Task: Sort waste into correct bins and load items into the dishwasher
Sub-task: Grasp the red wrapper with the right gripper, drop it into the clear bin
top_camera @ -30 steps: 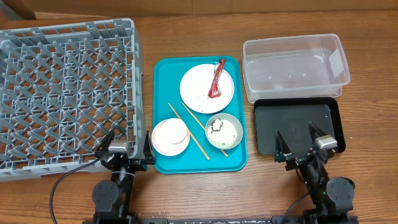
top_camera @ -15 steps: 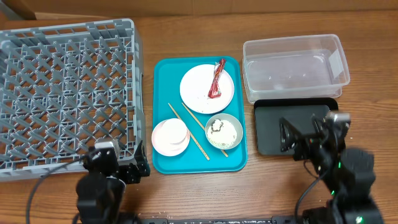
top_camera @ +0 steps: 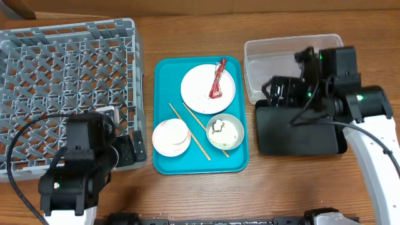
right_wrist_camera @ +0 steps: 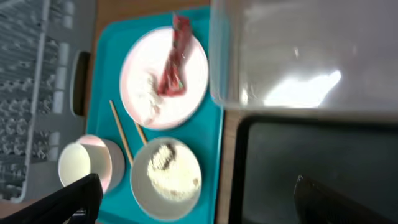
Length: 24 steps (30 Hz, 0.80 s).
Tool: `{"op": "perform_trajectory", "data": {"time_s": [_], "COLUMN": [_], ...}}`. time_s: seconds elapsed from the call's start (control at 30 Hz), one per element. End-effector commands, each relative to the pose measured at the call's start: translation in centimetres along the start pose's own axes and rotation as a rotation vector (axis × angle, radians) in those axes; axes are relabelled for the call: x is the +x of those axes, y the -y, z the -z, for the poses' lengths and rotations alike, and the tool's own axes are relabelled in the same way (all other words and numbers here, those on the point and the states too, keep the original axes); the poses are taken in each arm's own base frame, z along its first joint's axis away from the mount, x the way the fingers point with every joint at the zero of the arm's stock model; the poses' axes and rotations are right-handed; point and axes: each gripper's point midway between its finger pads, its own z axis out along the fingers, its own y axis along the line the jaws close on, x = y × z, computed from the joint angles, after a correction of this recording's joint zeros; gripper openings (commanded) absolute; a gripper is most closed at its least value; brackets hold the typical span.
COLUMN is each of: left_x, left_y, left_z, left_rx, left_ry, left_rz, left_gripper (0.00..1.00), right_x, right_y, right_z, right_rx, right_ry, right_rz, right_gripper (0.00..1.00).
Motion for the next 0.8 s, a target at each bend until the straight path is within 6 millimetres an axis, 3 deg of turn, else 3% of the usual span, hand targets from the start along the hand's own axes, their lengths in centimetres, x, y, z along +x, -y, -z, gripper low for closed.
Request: {"op": "perform_trajectory", "data": {"time_s": [0.0, 0.1, 0.17, 0.23, 0.27, 0.3, 0.47, 0.67, 0.77], "left_x": [-0.5, -1.0, -1.1, -1.1, -1.2, -1.2, -1.2, -1.2, -1.2], "left_y": [0.8, 0.9, 0.9, 0.9, 0.9, 0.9, 0.9, 0.9, 0.9], "left_z": [0.3, 0.3, 0.2, 0.2, 0.2, 0.2, 0.2, 0.2, 0.2], "left_rx": [0.034, 0.037, 0.037, 0.038, 0.039, 0.039, 0.039, 0.039, 0.039], "left_ry": [-0.002, 0.014, 0.018, 0.021, 0.023, 0.024, 0.023, 0.023, 0.023], "left_rz": [0.006, 0.004, 0.004, 0.004, 0.003, 0.003, 0.003, 0.003, 0.003], "left_gripper": [1.0, 1.0, 1.0, 1.0, 1.0, 1.0, 1.0, 1.0, 1.0], "right_x": [-4.4, -5.8, -6.3, -6.4, -6.0, -5.6, -4.0, -1.3, 0.8], "right_y": [-4.1, -6.7, -8.7, -10.5, -11.4, -11.5, -10.0, -6.3, -4.9], "right_z": [2.1, 0.8, -1.2, -4.5, -7.8, -9.3, -17.6, -24.3, -26.8], "right_rx": [-0.05, -0.037, -0.029, -0.007, 0.009, 0.02, 0.103, 0.203, 0.232], "right_ry": [0.17, 0.238, 0.262, 0.268, 0.249, 0.233, 0.169, 0.099, 0.037], "right_rz": [0.154, 0.237, 0.292, 0.345, 0.369, 0.376, 0.343, 0.212, 0.202], "right_gripper": [0.99, 1.0, 1.0, 1.0, 1.0, 0.99, 0.92, 0.88, 0.8]}}
